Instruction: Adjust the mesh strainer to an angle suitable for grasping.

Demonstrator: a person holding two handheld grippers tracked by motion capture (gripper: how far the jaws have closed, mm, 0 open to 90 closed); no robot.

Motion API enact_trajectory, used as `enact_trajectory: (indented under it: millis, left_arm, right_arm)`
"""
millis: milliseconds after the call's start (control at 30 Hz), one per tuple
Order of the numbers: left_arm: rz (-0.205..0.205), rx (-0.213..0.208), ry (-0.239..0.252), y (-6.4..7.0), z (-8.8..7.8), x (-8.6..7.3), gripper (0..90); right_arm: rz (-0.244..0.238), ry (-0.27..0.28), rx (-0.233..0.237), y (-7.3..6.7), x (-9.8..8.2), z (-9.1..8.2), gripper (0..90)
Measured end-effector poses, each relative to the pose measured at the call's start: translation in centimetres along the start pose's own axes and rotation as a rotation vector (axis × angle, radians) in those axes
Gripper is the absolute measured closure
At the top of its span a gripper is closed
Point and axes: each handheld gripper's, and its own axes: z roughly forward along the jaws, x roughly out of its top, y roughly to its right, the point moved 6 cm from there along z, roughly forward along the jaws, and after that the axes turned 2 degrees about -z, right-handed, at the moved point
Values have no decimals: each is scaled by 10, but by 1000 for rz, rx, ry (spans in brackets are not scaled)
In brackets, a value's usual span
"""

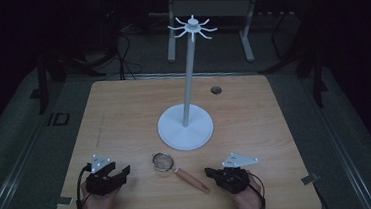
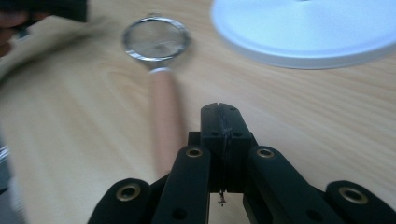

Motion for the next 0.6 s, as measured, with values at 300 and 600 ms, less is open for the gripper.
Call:
enact_trajectory:
  millis: [300,600]
  left_arm:
    - [0,0,0,0,0,0,406]
    - [-6,0,6,-1,-1,0,406]
  right_arm:
    - [-33,-30,146,-31,-7,19,900]
    - [-17,-87,144,-32,-19,31,900]
